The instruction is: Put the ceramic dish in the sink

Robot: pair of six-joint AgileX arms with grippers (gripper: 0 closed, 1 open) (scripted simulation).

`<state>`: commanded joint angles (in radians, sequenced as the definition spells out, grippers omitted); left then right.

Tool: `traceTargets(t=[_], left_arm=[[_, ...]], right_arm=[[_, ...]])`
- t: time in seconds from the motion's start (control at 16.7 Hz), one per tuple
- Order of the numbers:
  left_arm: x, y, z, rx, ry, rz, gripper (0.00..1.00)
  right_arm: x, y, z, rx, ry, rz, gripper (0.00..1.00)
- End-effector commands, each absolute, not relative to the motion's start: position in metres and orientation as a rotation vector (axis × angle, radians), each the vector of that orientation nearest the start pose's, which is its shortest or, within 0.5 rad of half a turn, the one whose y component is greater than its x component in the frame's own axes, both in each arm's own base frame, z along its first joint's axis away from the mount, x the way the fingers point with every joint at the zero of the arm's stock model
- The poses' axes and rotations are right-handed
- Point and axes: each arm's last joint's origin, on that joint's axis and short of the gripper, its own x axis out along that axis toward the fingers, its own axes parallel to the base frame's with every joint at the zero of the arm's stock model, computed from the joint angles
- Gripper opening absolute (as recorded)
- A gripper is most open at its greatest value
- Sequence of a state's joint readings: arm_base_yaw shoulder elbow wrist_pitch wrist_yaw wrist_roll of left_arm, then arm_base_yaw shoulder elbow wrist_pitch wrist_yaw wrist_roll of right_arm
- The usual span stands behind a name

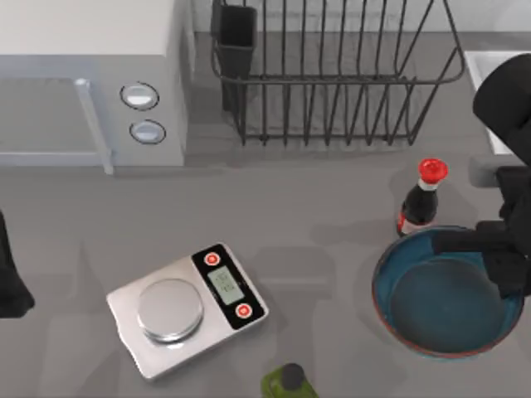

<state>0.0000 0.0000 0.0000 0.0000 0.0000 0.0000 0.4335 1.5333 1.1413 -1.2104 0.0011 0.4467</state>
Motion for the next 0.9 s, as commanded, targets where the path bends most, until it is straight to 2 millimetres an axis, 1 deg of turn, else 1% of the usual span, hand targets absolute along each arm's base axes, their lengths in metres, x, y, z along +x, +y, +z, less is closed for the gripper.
traceTargets(t=[0.18, 0.3, 0.66, 0.78, 0.9], left_arm=[[0.106, -0.001, 0.16, 0.0, 0.0, 0.0, 1.0], [0.106, -0.001, 0.16, 0.0, 0.0, 0.0, 1.0], [0.106, -0.001, 0.16, 0.0, 0.0, 0.0, 1.0], [0.106, -0.001, 0.16, 0.0, 0.0, 0.0, 1.0], [0.106, -0.001, 0.16, 0.0, 0.0, 0.0, 1.0]], right_arm=[[0.231, 0.109, 0.265, 0.003, 1.585, -0.016, 0.0], [0.228, 0.107, 0.278, 0.007, 1.571, -0.009, 0.0], [0.229, 0.107, 0.278, 0.013, 1.566, -0.004, 0.0], [0.235, 0.102, 0.277, 0.054, 1.534, 0.011, 0.0], [0.245, 0.094, 0.274, 0.122, 1.473, 0.034, 0.0]])
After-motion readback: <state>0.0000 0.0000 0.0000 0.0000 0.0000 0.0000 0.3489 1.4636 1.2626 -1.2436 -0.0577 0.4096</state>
